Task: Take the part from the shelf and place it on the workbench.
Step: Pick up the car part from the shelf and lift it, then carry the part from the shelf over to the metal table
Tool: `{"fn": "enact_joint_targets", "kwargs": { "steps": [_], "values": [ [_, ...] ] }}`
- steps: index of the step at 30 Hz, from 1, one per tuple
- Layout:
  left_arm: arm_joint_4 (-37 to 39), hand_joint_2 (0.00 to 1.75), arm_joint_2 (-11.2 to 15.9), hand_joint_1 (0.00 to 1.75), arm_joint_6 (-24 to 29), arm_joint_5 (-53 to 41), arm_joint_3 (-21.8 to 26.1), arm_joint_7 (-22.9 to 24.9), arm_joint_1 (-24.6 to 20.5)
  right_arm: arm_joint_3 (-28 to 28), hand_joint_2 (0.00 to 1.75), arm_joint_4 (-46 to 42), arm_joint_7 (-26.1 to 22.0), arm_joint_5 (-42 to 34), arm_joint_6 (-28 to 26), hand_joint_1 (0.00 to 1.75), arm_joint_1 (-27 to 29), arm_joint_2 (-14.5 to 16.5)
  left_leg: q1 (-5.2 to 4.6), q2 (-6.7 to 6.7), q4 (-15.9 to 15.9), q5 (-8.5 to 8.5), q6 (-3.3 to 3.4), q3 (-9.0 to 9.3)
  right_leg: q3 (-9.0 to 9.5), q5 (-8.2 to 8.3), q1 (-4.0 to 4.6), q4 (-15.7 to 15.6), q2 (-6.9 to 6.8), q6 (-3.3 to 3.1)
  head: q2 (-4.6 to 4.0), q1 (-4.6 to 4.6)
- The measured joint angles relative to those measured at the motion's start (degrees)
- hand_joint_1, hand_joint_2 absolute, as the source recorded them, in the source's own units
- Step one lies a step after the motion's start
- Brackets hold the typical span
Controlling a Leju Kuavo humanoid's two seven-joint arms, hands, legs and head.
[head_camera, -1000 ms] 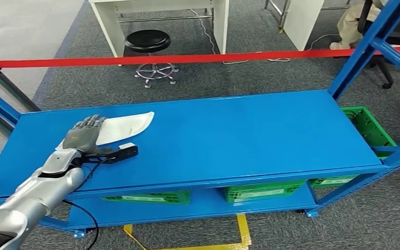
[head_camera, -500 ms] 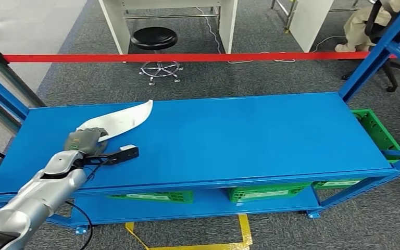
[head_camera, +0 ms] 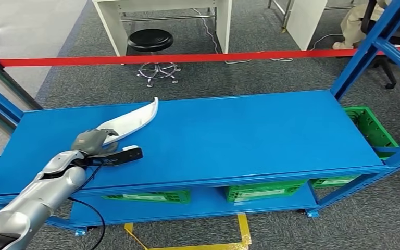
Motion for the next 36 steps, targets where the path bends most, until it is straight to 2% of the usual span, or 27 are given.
{"fn": "enact_joint_targets", "kwargs": {
  "steps": [1,2,4,6,7,9,10,11,12,14,16,17,19,21,22,25,26,27,28,30,31,32,34,36],
  "values": [
    [-0.32,1.75,0.0,1.75,-0.08,0.29,0.04,-0.32,0.0,0.1,0.0,0.0,-0.02,-0.03,0.01,0.0,-0.05,0.01,-0.13,0.01,-2.55,0.67,0.21,1.09,-0.11,0.0,0.06,0.04,-0.04,0.22,0.0,0.03],
    [-0.58,1.75,-0.03,1.75,-0.08,0.48,0.05,-0.58,0.02,0.19,0.0,0.0,-0.04,-0.05,0.01,0.0,-0.08,0.01,-0.26,0.01,-3.65,0.68,0.32,1.49,-0.24,0.01,0.09,0.06,-0.08,0.5,0.0,0.05],
    [-1.31,1.75,-0.08,1.75,0.47,1.49,0.07,-1.71,0.27,0.32,0.0,0.0,-0.05,-0.14,0.02,0.0,-0.11,0.01,-0.31,0.04,-4.06,0.79,0.64,1.5,-0.38,0.07,0.03,-0.04,-0.09,1.18,0.0,0.05],
    [-2.7,1.75,-0.41,1.75,1.7,4.28,0.21,-3.72,0.88,0.4,0.0,0.0,-0.11,-0.39,0.01,0.0,-0.1,0.01,-0.05,0.19,-4.6,1.18,1.28,1.64,-1.26,-1.11,0.01,1.39,-0.03,1.74,0.0,0.2],
    [-3.68,1.75,-0.76,1.75,2.31,6.54,0.41,-4.95,1.41,0.46,0.0,0.0,-0.14,-0.56,-0.01,0.0,-0.09,0.01,0.1,0.27,-4.84,1.36,1.55,1.66,-2.51,-2.56,0.0,3.82,-0.01,1.96,0.0,0.28],
    [-6.04,1.75,-1.78,1.75,2.89,11.88,1.08,-7.27,2.89,0.61,0.0,0.0,-0.18,-0.93,-0.12,0.0,0.04,0.01,0.1,0.32,-4.82,1.39,1.81,1.48,-6.13,-6.14,-0.06,11.4,0.01,2.27,0.0,0.42],
    [-7.35,1.75,-2.42,1.75,2.87,14.25,1.36,-8.08,3.74,0.68,0.0,0.0,-0.2,-1.09,-0.18,0.0,0.11,0.01,0.08,0.31,-4.79,1.37,1.85,1.44,-7.77,-7.2,-0.09,14.71,0.01,2.41,0.0,0.42],
    [-8.59,1.75,-2.99,1.75,2.78,15.91,1.54,-8.55,4.51,0.73,0.0,0.0,-0.23,-1.22,-0.23,0.0,0.14,0.01,0.08,0.28,-4.76,1.33,1.87,1.44,-8.58,-7.18,-0.1,16.2,0.01,2.51,0.0,0.43],
    [-9.68,1.75,-3.47,1.75,2.7,16.87,1.61,-8.74,5.15,0.75,0.0,0.0,-0.26,-1.32,-0.27,0.0,0.13,0.01,0.09,0.25,-4.7,1.27,1.83,1.46,-8.33,-6.03,-0.11,15.38,0.0,2.55,0.0,0.44],
    [-11.43,1.75,-4.11,1.75,2.64,17.58,1.66,-8.84,5.93,0.77,0.0,0.0,-0.31,-1.42,-0.37,0.0,0.04,0.0,0.17,0.22,-4.43,0.99,1.5,1.53,-5.09,-1.93,-0.16,7.96,-0.07,2.53,0.0,0.44],
    [-12.83,1.75,-4.44,1.75,2.84,19.0,1.93,-9.62,6.26,0.8,0.0,0.0,-0.38,-1.49,-0.45,0.0,0.01,0.01,-0.04,0.23,-3.88,0.65,0.93,1.23,-1.93,0.19,-0.14,1.53,-0.07,2.25,0.0,0.48],
    [-13.61,1.75,-4.61,1.75,2.98,20.79,2.21,-10.65,6.51,0.84,0.0,-0.01,-0.42,-1.55,-0.48,0.0,0.07,0.02,-0.17,0.24,-3.68,0.57,0.69,1.06,-1.35,0.22,-0.09,0.44,-0.03,2.02,0.0,0.45],
    [-16.0,1.75,-5.25,1.75,2.88,27.29,3.01,-13.61,7.57,1.06,0.0,-0.01,-0.58,-1.75,-0.55,0.0,0.22,0.03,-0.22,0.24,-3.48,0.49,0.39,0.91,-1.27,0.09,-0.03,0.48,0.06,1.39,0.0,0.37],
    [-19.33,1.75,-5.94,1.75,2.23,34.77,3.79,-16.03,8.88,1.33,0.0,0.0,-0.74,-2.04,-0.69,0.0,0.26,0.03,-0.07,0.22,-2.2,-0.6,-0.06,0.48,-1.17,0.08,-0.13,0.44,0.05,0.76,0.0,0.3],
    [-20.97,1.75,-6.21,1.75,1.91,37.29,4.06,-16.56,9.35,1.45,0.0,0.01,-0.8,-2.16,-0.76,0.0,0.19,0.03,0.0,0.21,0.0,-1.98,-0.37,-0.43,-1.11,0.08,-0.21,0.39,0.02,0.47,0.0,0.26],
    [-24.3,1.75,-6.63,1.75,1.49,39.69,4.58,-16.84,10.67,1.69,0.0,0.02,-0.9,-2.31,-0.83,0.0,0.09,0.03,0.12,0.22,11.4,-7.1,-0.9,-5.5,-1.02,-0.07,-0.2,0.39,0.06,0.04,0.0,0.16],
    [-25.02,1.75,-6.66,1.75,1.45,39.85,4.71,-16.84,11.21,1.73,0.0,0.02,-0.9,-2.33,-0.82,0.0,0.16,0.03,0.12,0.22,13.61,-7.49,-0.9,-6.57,-0.97,-0.1,-0.2,0.4,0.13,0.0,0.0,0.13],
    [-25.67,1.75,-6.68,1.75,1.44,39.94,4.8,-16.83,11.66,1.76,0.0,0.02,-0.9,-2.35,-0.81,0.0,0.22,0.03,0.13,0.22,13.52,-6.68,-0.78,-6.65,-0.91,-0.12,-0.18,0.4,0.21,-0.01,0.0,0.12],
    [-26.28,1.75,-6.7,1.75,1.42,40.03,4.87,-16.82,11.95,1.79,0.0,0.02,-0.9,-2.36,-0.81,0.0,0.24,0.04,0.12,0.22,11.1,-4.85,-0.57,-5.68,-0.8,-0.15,-0.14,0.41,0.29,0.0,0.0,0.13],
    [-27.39,1.75,-6.71,1.75,1.42,40.11,5.02,-16.82,12.1,1.83,0.0,0.02,-0.91,-2.37,-0.83,0.0,0.17,0.08,-0.05,0.2,2.96,-0.67,0.16,-2.08,-0.62,-0.26,0.01,0.43,0.36,0.12,0.0,0.15],
    [-27.86,1.75,-6.73,1.75,1.42,40.14,5.09,-16.83,12.1,1.85,0.0,0.02,-0.92,-2.37,-0.83,0.0,0.12,0.11,-0.18,0.19,-0.37,0.5,0.46,-0.64,-0.65,-0.25,0.08,0.47,0.37,0.32,0.0,0.15],
    [-28.26,1.75,-6.75,1.75,1.61,40.34,5.15,-16.99,12.17,1.87,0.0,0.02,-0.92,-2.38,-0.84,0.0,0.1,0.13,-0.33,0.15,-2.24,0.94,0.69,0.14,-0.73,-0.2,0.13,0.51,0.34,0.57,0.0,0.19],
    [-29.58,1.75,-6.87,1.75,4.39,42.87,5.72,-19.11,13.12,1.9,0.0,0.02,-0.91,-2.65,-1.05,0.0,0.11,0.19,-0.47,0.11,-3.04,0.86,0.89,0.27,-0.92,0.06,0.12,0.49,0.36,1.16,0.0,0.2],
    [-33.32,1.75,-7.14,1.75,11.47,48.41,7.63,-23.05,15.27,1.91,0.0,0.02,-0.9,-3.22,-1.62,0.0,0.25,0.26,-0.22,0.41,-3.48,1.23,1.33,0.31,-1.4,-0.84,0.11,1.07,0.43,1.67,0.0,0.26]
  ]
}}
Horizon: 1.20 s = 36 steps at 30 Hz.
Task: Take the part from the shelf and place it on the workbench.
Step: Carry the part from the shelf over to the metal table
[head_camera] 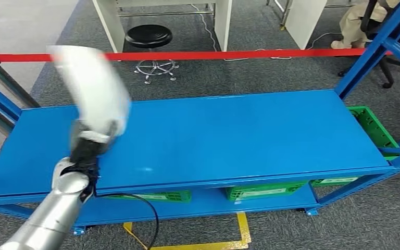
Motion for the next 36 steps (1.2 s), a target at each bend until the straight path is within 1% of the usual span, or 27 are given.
{"fn": "enact_joint_targets", "kwargs": {
  "steps": [2,4,5,6,7,9,10,11,14,15,16,17,19,20,21,22,24,25,26,27,29,30,31,32,34,35,36],
  "values": [
    [-4.71,1.75,-0.26,1.75,5.98,4.09,2.47,-2.1,2.04,0.0,0.0,0.01,0.03,-0.43,-0.45,0.0,0.28,0.05,0.25,0.34,-0.4,0.42,0.54,-0.11,-1.7,-3.43,-0.05,4.2,-0.01,0.38,0.01,0.18],
    [-7.85,1.75,-0.2,1.75,7.55,5.05,4.08,-2.21,3.61,0.0,0.0,0.01,0.07,-0.55,-0.59,0.0,0.51,0.14,0.2,0.36,-0.38,0.73,0.86,-0.6,-4.19,-7.49,-0.16,11.54,-0.08,0.7,0.01,0.3],
    [-8.91,1.75,-0.14,1.75,7.62,5.11,4.53,-2.21,4.38,0.0,0.0,0.01,0.07,-0.57,-0.63,0.0,0.55,0.18,0.17,0.33,-0.36,0.93,0.93,-0.87,-4.89,-8.45,-0.2,14.1,-0.1,0.83,0.01,0.29],
    [-9.81,1.75,-0.12,1.75,7.68,5.14,4.88,-2.21,5.02,0.0,0.0,0.0,0.07,-0.58,-0.64,0.0,0.54,0.21,0.16,0.28,-0.33,1.14,0.9,-1.14,-4.68,-8.35,-0.21,14.73,-0.11,0.91,0.01,0.32],
    [-10.47,1.75,-0.16,1.75,7.72,5.16,5.16,-2.21,5.51,0.0,0.0,0.01,0.06,-0.6,-0.64,0.0,0.49,0.23,0.16,0.23,-0.27,1.36,0.79,-1.39,-3.37,-7.25,-0.21,13.07,-0.11,0.92,0.01,0.33],
    [-11.45,1.75,-0.17,1.75,7.8,5.2,5.62,-2.21,5.97,0.0,0.0,0.01,0.06,-0.67,-0.64,0.0,0.27,0.23,0.16,0.18,-0.05,1.75,0.4,-1.81,1.49,-4.48,-0.19,5.19,-0.16,0.75,0.0,0.32],
    [-11.88,1.75,-0.16,1.75,7.84,5.22,5.8,-2.21,6.04,0.0,0.0,0.02,0.06,-0.7,-0.64,0.0,0.17,0.23,0.1,0.18,0.09,1.95,0.14,-2.01,3.57,-3.51,-0.13,1.85,-0.13,0.58,0.0,0.27],
    [-12.31,1.75,-0.15,1.75,7.86,5.24,5.96,-2.21,6.09,0.0,0.0,0.02,0.05,-0.72,-0.64,0.0,0.1,0.25,0.04,0.19,0.24,2.17,-0.17,-2.17,4.83,-3.13,-0.07,-0.36,-0.09,0.42,0.0,0.26],
    [-13.18,1.75,-0.13,1.75,7.87,5.25,6.34,-2.23,6.29,0.0,0.0,0.01,0.05,-0.72,-0.63,0.0,0.1,0.32,-0.03,0.13,0.37,2.88,-1.18,-2.55,4.44,-2.59,-0.01,-1.18,-0.02,-0.44,0.0,0.24],
    [-13.35,1.75,-0.13,1.75,7.87,5.25,6.45,-2.23,6.38,0.0,0.0,0.02,0.07,-0.72,-0.65,0.0,0.11,0.35,0.02,0.06,0.69,2.35,-1.53,-2.81,4.16,-2.23,-0.1,-1.23,-0.11,-0.9,0.0,0.16],
    [-13.5,1.75,-0.12,1.75,7.87,5.26,6.56,-2.23,6.47,-0.01,0.0,0.03,0.08,-0.73,-0.68,0.0,0.08,0.38,0.1,-0.01,1.92,0.81,-1.86,-3.3,3.87,-1.73,-0.19,-1.32,-0.22,-1.37,0.0,0.1],
    [-13.62,1.75,-0.11,1.75,7.87,5.27,6.68,-2.23,6.51,-0.01,0.0,0.05,0.08,-0.74,-0.69,0.0,0.06,0.42,0.2,-0.06,4.28,-1.55,-2.18,-4.07,3.49,-1.18,-0.26,-1.37,-0.33,-1.76,0.0,0.02],
    [-13.75,1.75,-0.09,1.75,7.88,5.36,6.85,-2.23,6.61,-0.01,0.0,0.07,0.09,-0.76,-0.7,0.0,0.06,0.44,0.4,-0.08,11.65,-6.94,-2.66,-5.94,2.36,-0.16,-0.19,-1.28,-0.42,-2.07,0.0,-0.08],
    [-13.77,1.75,-0.1,1.75,7.91,5.39,6.88,-2.23,6.69,-0.01,0.0,0.07,0.08,-0.76,-0.68,0.0,0.08,0.45,0.46,-0.08,14.75,-8.44,-2.79,-6.4,1.7,0.3,-0.16,-1.23,-0.45,-2.07,0.0,-0.07],
    [-13.77,1.75,-0.1,1.75,8.09,5.43,6.91,-2.3,6.77,0.0,0.0,0.07,0.08,-0.76,-0.67,0.0,0.09,0.45,0.51,-0.08,16.21,-8.82,-2.85,-6.07,1.03,0.74,-0.14,-1.15,-0.48,-2.03,0.0,-0.07],
    [-13.77,1.75,-0.11,1.75,8.5,5.45,6.95,-2.48,6.83,0.0,0.0,0.07,0.08,-0.76,-0.68,0.0,0.08,0.46,0.55,-0.07,15.44,-8.12,-2.81,-4.73,0.41,1.15,-0.14,-1.07,-0.49,-1.94,0.0,-0.07],
    [-13.84,1.75,-0.14,1.75,9.96,5.57,7.26,-3.18,6.82,0.0,0.0,0.07,0.08,-0.76,-0.71,0.0,0.05,0.5,0.58,-0.09,8.26,-5.61,-2.46,0.54,-0.57,1.88,-0.14,-0.89,-0.48,-1.65,0.0,-0.08],
    [-13.89,1.75,-0.15,1.75,10.77,5.68,7.55,-3.6,6.76,0.01,0.0,0.07,0.09,-0.77,-0.74,0.0,0.03,0.56,0.5,-0.12,4.08,-4.96,-2.21,3.21,-0.92,2.22,-0.08,-0.82,-0.45,-1.4,0.0,-0.06],
    [-13.95,1.75,-0.16,1.75,11.51,5.82,7.88,-4.02,6.72,0.02,0.0,0.07,0.1,-0.79,-0.77,0.0,0.02,0.61,0.38,-0.16,1.04,-4.65,-1.96,5.04,-1.14,2.61,-0.04,-0.82,-0.45,-1.09,0.0,-0.04],
    [-14.0,1.75,-0.17,1.75,12.16,5.92,8.23,-4.36,6.67,0.05,0.0,0.07,0.12,-0.81,-0.79,0.0,0.0,0.66,0.23,-0.21,-0.58,-4.72,-1.72,5.88,-1.29,3.02,-0.04,-0.85,-0.44,-0.71,0.0,-0.06],
    [-14.03,1.75,-0.19,1.75,13.24,6.04,8.84,-4.97,6.69,0.15,0.0,0.07,0.25,-0.88,-0.8,0.0,0.02,0.73,0.06,-0.23,-1.03,-4.12,-1.06,5.62,-1.49,3.81,-0.1,-1.08,-0.45,0.1,0.0,-0.14],
    [-14.03,1.75,-0.26,1.75,13.64,6.06,9.05,-5.19,6.68,0.19,0.0,0.07,0.32,-0.93,-0.79,0.0,0.04,0.74,0.12,-0.15,-1.25,-3.6,-0.61,5.31,-1.75,3.56,-0.14,-0.95,-0.43,0.42,0.0,-0.17],
    [-14.05,1.75,-0.32,1.75,13.93,6.08,9.24,-5.37,6.68,0.22,0.0,0.07,0.38,-0.98,-0.79,0.0,0.06,0.76,0.24,-0.07,-1.45,-2.98,-0.1,4.86,-2.3,2.39,-0.14,-0.14,-0.41,0.68,0.0,-0.12],
    [-14.09,1.75,-0.39,1.75,14.15,6.09,9.42,-5.5,6.71,0.23,0.0,0.07,0.41,-1.03,-0.8,0.0,0.08,0.76,0.37,0.02,-1.66,-2.29,0.32,4.27,-3.14,0.25,-0.13,1.8,-0.39,0.86,0.0,-0.08],
    [-14.17,1.75,-0.47,1.75,14.46,6.11,9.68,-5.61,6.9,0.24,0.0,0.07,0.43,-1.14,-0.81,0.0,0.06,0.76,0.35,0.08,-1.62,-1.04,0.77,2.62,-5.33,-5.26,-0.14,8.79,-0.39,1.13,0.01,-0.01],
    [-14.18,1.75,-0.48,1.75,14.61,6.1,9.75,-5.66,7.08,0.25,0.0,0.07,0.43,-1.19,-0.81,0.0,0.05,0.76,0.28,0.08,-1.56,-0.38,0.8,1.71,-6.04,-7.0,-0.15,12.33,-0.4,1.24,0.01,-0.02],
    [-14.19,1.75,-0.49,1.75,14.75,6.05,9.77,-5.73,7.26,0.25,0.0,0.07,0.43,-1.23,-0.8,0.0,0.04,0.77,0.22,0.08,-1.5,0.26,0.79,0.81,-6.08,-7.44,-0.14,14.58,-0.4,1.29,0.01,-0.04]
  ]
}}
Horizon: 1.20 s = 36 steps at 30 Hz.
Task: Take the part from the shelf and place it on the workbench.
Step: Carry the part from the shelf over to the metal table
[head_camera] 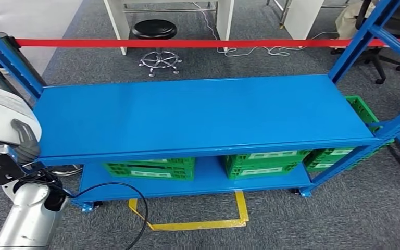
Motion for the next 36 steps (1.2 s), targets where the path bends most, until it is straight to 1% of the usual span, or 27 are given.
{"fn": "enact_joint_targets", "kwargs": {
  "steps": [1,2,4,5,6,7,9,10,11,13,14,15,16,17,18,20,21,22,24,25,27,29,30,31,32,34,36],
  "values": [
    [-0.03,1.75,0.0,1.75,0.13,-0.06,0.02,-0.07,0.17,0.01,0.0,0.0,0.02,-0.03,0.0,0.0,0.0,0.01,-0.05,0.0,0.1,0.61,-0.08,-0.86,0.86,0.77,0.01,0.37,0.0,-0.01,-0.01,0.02],
    [-0.08,1.75,0.0,1.75,0.23,-0.13,0.04,-0.13,0.29,0.02,0.0,0.0,0.03,-0.04,0.0,0.0,-0.02,0.01,-0.07,-0.01,0.22,1.17,-0.2,-1.67,2.8,2.34,0.02,-1.39,-0.01,-0.1,-0.01,0.01],
    [-0.33,1.75,0.01,1.75,0.4,-0.22,0.1,-0.23,0.4,0.04,0.0,0.0,0.07,-0.07,-0.01,0.0,-0.15,0.01,-0.17,-0.03,0.56,2.16,-0.6,-2.96,9.05,4.29,0.1,-9.38,-0.01,-0.44,-0.01,0.02],
    [-0.51,1.75,0.03,1.75,0.46,-0.27,0.14,-0.29,0.42,0.04,0.0,0.0,0.07,-0.08,-0.01,0.0,-0.26,0.01,-0.24,-0.03,0.73,2.64,-0.86,-3.42,11.86,4.18,0.15,-13.42,0.01,-0.66,-0.01,-0.02],
    [-0.68,1.75,0.04,1.75,0.51,-0.32,0.19,-0.35,0.43,0.05,0.0,0.0,0.07,-0.1,-0.01,0.0,-0.34,0.01,-0.29,-0.01,0.86,3.12,-1.14,-3.68,13.54,3.66,0.24,-16.26,0.04,-0.85,-0.01,-0.04],
    [-0.84,1.75,0.06,1.75,0.55,-0.38,0.24,-0.43,0.45,0.05,0.0,0.0,0.07,-0.12,0.01,0.0,-0.37,0.01,-0.29,0.01,0.88,3.59,-1.47,-3.84,14.15,3.17,0.39,-17.63,0.06,-1.08,-0.01,-0.07],
    [-0.95,1.75,0.07,1.75,0.66,-0.46,0.31,-0.59,0.59,0.07,0.0,0.0,0.1,-0.14,0.05,0.0,-0.25,0.05,-0.11,-0.05,0.91,3.94,-2.18,-4.11,13.27,3.75,0.39,-17.84,-0.08,-1.9,-0.01,-0.07],
    [-1.0,1.75,0.09,1.75,0.75,-0.5,0.34,-0.65,0.74,0.08,0.0,0.01,0.13,-0.18,0.06,0.0,-0.21,0.08,-0.01,-0.11,1.47,2.88,-2.56,-4.42,12.81,4.27,0.34,-17.85,-0.21,-2.44,-0.01,-0.13],
    [-1.04,1.75,0.15,1.75,0.83,-0.52,0.39,-0.68,0.91,0.1,0.0,0.02,0.16,-0.2,0.08,0.0,-0.2,0.11,0.09,-0.17,3.04,0.71,-2.9,-4.95,12.24,4.91,0.23,-17.92,-0.34,-2.93,-0.01,-0.21],
    [-1.1,1.75,0.32,1.75,0.96,-0.57,0.46,-0.7,1.21,0.16,0.0,0.04,0.2,-0.23,0.11,0.0,-0.22,0.15,0.29,-0.21,9.43,-5.43,-3.43,-6.35,11.07,6.24,0.2,-17.83,-0.45,-3.38,-0.01,-0.38],
    [-1.1,1.75,0.4,1.75,1.0,-0.58,0.49,-0.7,1.34,0.22,0.0,0.04,0.21,-0.21,0.14,0.0,-0.2,0.16,0.37,-0.21,13.27,-7.68,-3.61,-6.92,10.36,6.93,0.2,-17.72,-0.45,-3.39,-0.01,-0.4],
    [-1.1,1.75,0.45,1.75,1.04,-0.58,0.49,-0.7,1.47,0.29,0.0,0.04,0.22,-0.22,0.16,0.0,-0.16,0.18,0.44,-0.21,16.14,-8.6,-3.74,-6.99,9.58,7.57,0.21,-17.56,-0.45,-3.34,-0.01,-0.4],
    [-1.11,1.75,0.48,1.75,1.07,-0.6,0.49,-0.7,1.61,0.37,0.0,0.04,0.23,-0.22,0.16,0.0,-0.14,0.19,0.51,-0.21,17.32,-8.28,-3.8,-6.36,8.6,8.17,0.2,-17.33,-0.46,-3.25,-0.01,-0.41],
    [-1.14,1.75,0.5,1.75,1.09,-0.61,0.49,-0.7,1.71,0.43,0.0,0.04,0.24,-0.23,0.17,0.0,-0.12,0.19,0.58,-0.2,16.15,-7.0,-3.78,-4.73,7.67,8.64,0.19,-17.05,-0.45,-3.12,-0.01,-0.41],
    [-1.23,1.75,0.51,1.75,1.1,-0.65,0.49,-0.71,1.77,0.48,0.0,0.04,0.23,-0.25,0.17,0.0,-0.12,0.19,0.64,-0.21,12.91,-5.56,-3.68,-2.09,6.84,9.03,0.19,-16.73,-0.45,-2.96,-0.01,-0.41],
    [-1.58,1.75,0.54,1.75,1.1,-0.81,0.5,-0.75,1.79,0.53,0.0,0.04,0.2,-0.3,0.19,0.0,-0.13,0.19,0.57,-0.28,4.63,-4.73,-3.27,3.48,5.6,9.74,0.31,-16.14,-0.4,-2.44,-0.01,-0.39],
    [-1.76,1.75,0.55,1.75,1.1,-0.9,0.51,-0.78,1.83,0.55,0.0,0.04,0.17,-0.33,0.19,0.0,-0.14,0.19,0.47,-0.32,1.79,-4.96,-3.0,5.13,5.26,10.15,0.36,-15.99,-0.38,-2.1,-0.01,-0.38],
    [-1.89,1.75,0.57,1.75,1.1,-0.98,0.52,-0.79,1.89,0.55,0.0,0.04,0.14,-0.34,0.19,0.0,-0.14,0.19,0.32,-0.37,0.49,-5.33,-2.71,5.68,5.05,10.58,0.37,-15.98,-0.37,-1.72,-0.01,-0.36],
    [-1.99,1.75,0.62,1.75,1.1,-1.04,0.56,-0.81,2.06,0.57,0.0,0.05,0.1,-0.36,0.19,0.0,-0.07,0.19,0.23,-0.28,0.14,-4.65,-1.85,5.1,4.7,11.3,0.23,-16.05,-0.3,-0.94,-0.01,-0.34],
    [-2.02,1.75,0.63,1.75,1.1,-1.05,0.57,-0.8,2.09,0.57,0.0,0.05,0.1,-0.37,0.19,0.0,-0.02,0.19,0.26,-0.16,0.04,-4.06,-1.32,4.59,4.26,10.72,0.16,-15.68,-0.23,-0.63,-0.01,-0.31],
    [-2.09,1.75,0.64,1.75,1.05,-1.05,0.61,-0.79,2.12,0.6,0.0,0.07,0.09,-0.45,0.19,0.0,0.04,0.19,0.39,0.08,-0.22,-2.59,-0.4,3.05,2.57,6.32,0.1,-11.94,-0.07,-0.22,-0.01,-0.19],
    [-2.15,1.75,0.72,1.75,0.96,-1.07,0.69,-0.77,2.19,0.69,0.0,0.07,0.03,-0.61,0.19,0.0,0.03,0.19,0.22,0.09,-0.16,-1.29,-0.02,1.16,0.71,0.79,0.13,-4.72,-0.06,0.03,-0.01,-0.09],
    [-2.15,1.75,0.76,1.75,0.91,-1.07,0.74,-0.73,2.27,0.75,0.0,0.07,-0.01,-0.68,0.19,0.0,0.01,0.19,0.12,0.09,-0.14,-0.66,0.02,0.23,0.32,-0.15,0.12,-1.56,-0.07,0.11,-0.01,-0.09],
    [-2.15,1.75,0.8,1.75,0.8,-1.07,0.77,-0.66,2.37,0.8,0.0,0.07,-0.06,-0.75,0.19,0.0,-0.01,0.19,0.04,0.09,-0.11,-0.05,-0.02,-0.68,0.55,0.43,0.12,0.26,-0.06,0.12,-0.01,-0.08],
    [-2.15,1.75,0.85,1.75,0.61,-1.07,0.77,-0.51,2.48,0.84,0.0,0.07,-0.09,-0.81,0.19,0.0,-0.01,0.19,-0.04,0.09,-0.06,0.56,-0.11,-1.52,1.59,2.16,0.13,0.3,-0.07,0.03,-0.01,-0.05],
    [-2.15,1.75,0.97,1.75,0.02,-1.07,0.78,-0.14,2.6,0.87,0.0,0.07,-0.14,-0.91,0.17,0.0,-0.04,0.18,-0.17,0.09,0.11,1.65,-0.4,-2.79,6.45,5.27,0.18,-5.14,-0.07,-0.45,-0.01,-0.07],
    [-2.2,1.75,1.1,1.75,-0.52,-1.13,0.8,0.13,2.59,0.89,0.0,0.07,-0.21,-1.04,0.16,0.0,-0.17,0.17,-0.39,0.08,0.52,2.52,-0.86,-3.52,12.6,4.25,0.36,-13.96,-0.11,-1.03,-0.01,-0.09]
  ]
}}
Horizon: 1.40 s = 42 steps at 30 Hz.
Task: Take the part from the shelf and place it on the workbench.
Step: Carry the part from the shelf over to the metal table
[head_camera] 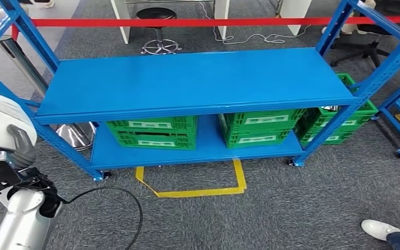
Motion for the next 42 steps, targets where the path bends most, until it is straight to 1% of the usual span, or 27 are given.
{"fn": "enact_joint_targets", "kwargs": {
  "steps": [2,4,5,7,9,10,11,12,14,16,18,20,21,23,24,25,26,27,28,30,32,35,37,39,40,41,42],
  "values": [
    [-0.1,1.75,0.24,1.75,-0.44,-0.28,0.03,0.08,0.0,0.01,0.0,0.0,-0.09,-0.16,0.03,0.0,-0.08,0.01,-0.05,0.04,0.18,0.89,-0.64,-0.34,2.49,-1.68,0.23,-4.54,-0.02,-0.54,0.0,-0.02],
    [-0.22,1.75,0.43,1.75,-0.81,-0.7,0.02,0.12,0.1,0.03,0.0,0.01,-0.15,-0.28,0.13,0.0,0.02,0.07,0.11,-0.01,0.39,1.01,-1.35,-0.63,2.03,-1.25,0.12,-4.89,-0.14,-1.32,0.0,-0.02],
    [-0.27,1.75,0.55,1.75,-0.95,-0.9,0.03,0.14,0.21,0.05,0.0,0.01,-0.21,-0.36,0.18,0.0,0.08,0.09,0.21,-0.07,1.49,-0.13,-1.72,-1.03,1.79,-0.83,0.02,-4.99,-0.25,-1.78,0.0,-0.08],
    [-0.37,1.75,0.86,1.75,-1.25,-1.3,0.09,0.21,0.58,0.07,0.0,0.02,-0.52,-0.52,0.21,0.0,0.12,0.13,0.47,-0.16,7.25,-4.72,-2.45,-2.79,1.1,0.0,-0.09,-5.05,-0.41,-2.41,0.0,-0.25],
    [-0.4,1.75,1.16,1.75,-1.48,-1.58,0.14,0.26,1.13,0.09,0.0,0.02,-1.05,-0.66,0.21,0.0,0.22,0.16,0.71,-0.18,14.63,-8.77,-2.99,-4.62,0.57,0.62,-0.07,-4.94,-0.43,-2.5,0.0,-0.29],
    [-0.42,1.75,1.24,1.75,-1.53,-1.67,0.16,0.27,1.43,0.1,0.0,0.02,-1.34,-0.7,0.2,0.0,0.3,0.17,0.81,-0.18,16.38,-9.25,-3.13,-4.65,0.37,0.87,-0.07,-4.82,-0.41,-2.42,0.0,-0.3],
    [-0.44,1.75,1.29,1.75,-1.57,-1.74,0.2,0.27,1.7,0.11,0.0,0.02,-1.66,-0.74,0.2,0.0,0.37,0.17,0.9,-0.18,15.82,-8.52,-3.18,-3.67,0.19,1.05,-0.07,-4.64,-0.4,-2.34,0.0,-0.3],
    [-0.54,1.75,1.33,1.75,-1.6,-1.79,0.26,0.28,1.91,0.12,0.0,0.02,-1.97,-0.79,0.2,0.0,0.41,0.17,0.97,-0.18,13.14,-6.92,-3.13,-1.76,0.02,1.15,-0.08,-4.41,-0.39,-2.24,0.0,-0.31],
    [-0.89,1.75,1.41,1.75,-1.64,-1.88,0.44,0.28,2.18,0.13,0.0,0.02,-2.53,-0.9,0.2,0.0,0.37,0.19,0.93,-0.19,5.46,-4.22,-2.68,2.84,-0.42,1.12,-0.02,-3.93,-0.4,-1.97,0.0,-0.28],
    [-1.25,1.75,1.56,1.75,-1.67,-1.91,0.64,0.28,2.44,0.13,0.0,0.02,-2.94,-1.04,0.2,0.0,0.22,0.21,0.71,-0.21,1.25,-3.93,-2.05,5.05,-0.85,1.16,0.1,-3.62,-0.41,-1.48,0.0,-0.27],
    [-1.44,1.75,1.69,1.75,-1.67,-1.92,0.76,0.28,2.68,0.13,0.0,0.02,-3.21,-1.23,0.2,0.0,0.16,0.21,0.67,-0.22,0.51,-4.31,-1.39,5.03,-1.23,1.33,0.2,-3.55,-0.45,-0.87,0.0,-0.23],
    [-1.68,1.75,1.72,1.75,-1.68,-1.93,0.78,0.28,2.85,0.13,0.0,0.02,-3.35,-1.6,0.25,0.0,0.17,0.21,0.94,-0.13,-0.11,-4.15,-0.61,4.89,-2.24,0.32,0.23,-2.29,-0.34,-0.32,0.0,-0.1],
    [-1.81,1.75,1.72,1.75,-1.71,-1.92,0.79,0.28,2.93,0.13,0.0,0.02,-3.33,-1.89,0.3,0.0,0.16,0.21,1.09,-0.04,-0.34,-3.94,-0.28,4.8,-3.4,-1.01,0.22,-0.12,-0.23,-0.11,0.0,0.06],
    [-1.94,1.75,1.7,1.75,-1.78,-1.91,0.82,0.28,3.06,0.11,0.0,0.02,-3.01,-2.48,0.23,0.0,0.2,0.21,1.08,0.23,-0.41,-3.71,0.1,4.46,-7.29,-4.69,0.12,7.54,-0.07,0.19,0.0,0.34],
    [-1.94,1.75,1.69,1.75,-1.8,-1.91,0.85,0.28,3.15,0.11,0.0,0.02,-2.74,-2.65,-0.17,0.0,0.28,0.21,1.04,0.38,-0.37,-3.67,0.17,4.32,-9.17,-5.94,0.08,11.29,-0.06,0.33,0.0,0.37],
    [-1.94,1.75,1.67,1.75,-1.81,-1.91,0.87,0.28,3.25,0.11,0.0,0.02,-2.46,-2.68,-0.85,0.0,0.37,0.22,1.0,0.55,-0.32,-3.64,0.21,4.25,-10.37,-6.22,0.06,13.55,-0.06,0.42,0.0,0.36],
    [-1.95,1.75,1.66,1.75,-1.78,-1.91,0.88,0.28,3.31,0.11,0.0,0.02,-2.21,-2.62,-1.79,0.0,0.44,0.24,0.98,0.69,-0.25,-3.63,0.21,4.21,-10.46,-5.29,0.03,13.48,-0.09,0.46,0.0,0.37],
    [-1.99,1.75,1.63,1.75,-1.73,-1.91,0.89,0.28,3.38,0.11,0.0,0.02,-2.01,-2.55,-2.79,0.0,0.45,0.25,0.98,0.89,-0.15,-3.66,0.17,4.23,-9.37,-3.29,0.0,10.92,-0.22,0.42,0.0,0.37],
    [-2.07,1.75,1.62,1.75,-1.67,-1.91,0.89,0.28,3.42,0.11,0.0,0.03,-1.89,-2.52,-3.71,0.0,0.39,0.26,0.98,1.11,-0.05,-3.71,0.09,4.25,-7.49,-0.91,-0.03,6.8,-0.63,0.33,0.0,0.38],
    [-2.35,1.75,1.61,1.75,-1.55,-1.92,0.95,0.28,3.54,0.11,0.0,0.06,-1.81,-2.65,-5.4,0.0,0.09,0.29,0.7,1.53,0.28,-3.84,-0.35,4.13,-4.16,1.79,0.17,-0.47,-2.06,0.0,0.0,0.4],
    [-2.7,1.75,1.61,1.75,-1.35,-1.93,1.16,0.31,3.85,0.11,0.0,0.08,-1.8,-2.81,-7.34,0.0,-0.12,0.36,0.37,2.13,0.56,-3.82,-0.9,3.88,-3.36,1.88,0.39,-2.45,-2.54,-0.44,0.0,0.36],
    [-3.32,1.75,1.57,1.75,-1.13,-1.93,1.48,0.55,4.55,0.11,0.0,0.15,-1.52,-3.07,-10.53,0.0,0.0,0.48,0.47,2.3,1.48,-4.6,-1.73,3.54,-3.63,2.41,0.12,-2.53,-1.35,-1.38,0.0,0.25],
    [-3.67,1.75,1.6,1.75,-1.11,-1.92,1.73,0.82,4.98,0.11,0.0,0.22,-1.09,-3.13,-12.08,0.0,-0.05,0.61,0.67,1.07,6.16,-7.72,-2.35,1.72,-3.74,2.73,-0.07,-2.6,-0.61,-1.93,0.0,0.11],
    [-3.8,1.75,1.64,1.75,-1.11,-1.9,1.91,1.02,5.51,0.11,0.0,0.26,-0.84,-3.09,-12.85,0.0,-0.12,0.81,0.74,0.4,14.11,-11.45,-2.62,-1.56,-3.93,2.83,-0.03,-2.57,0.27,-2.14,0.0,0.05],
    [-3.8,1.75,1.65,1.75,-1.11,-1.88,1.97,1.09,5.81,0.11,0.0,0.26,-0.77,-3.08,-13.0,0.0,-0.09,0.89,0.75,0.32,16.87,-12.26,-2.63,-2.71,-3.99,2.86,0.0,-2.56,0.74,-2.18,0.0,0.05],
    [-3.8,1.75,1.65,1.75,-1.11,-1.87,1.99,1.11,6.05,0.11,0.0,0.26,-0.74,-3.08,-13.08,0.0,-0.06,0.95,0.75,0.28,17.48,-11.87,-2.55,-2.91,-4.02,2.88,0.02,-2.53,1.22,-2.19,0.0,0.06],
    [-3.84,1.75,1.65,1.75,-1.11,-1.87,2.02,1.13,6.2,0.11,0.0,0.27,-0.7,-3.08,-13.13,0.0,-0.04,0.97,0.75,0.16,15.67,-10.36,-2.39,-2.01,-3.99,2.9,0.03,-2.49,1.72,-2.19,0.0,0.06]
  ]
}}
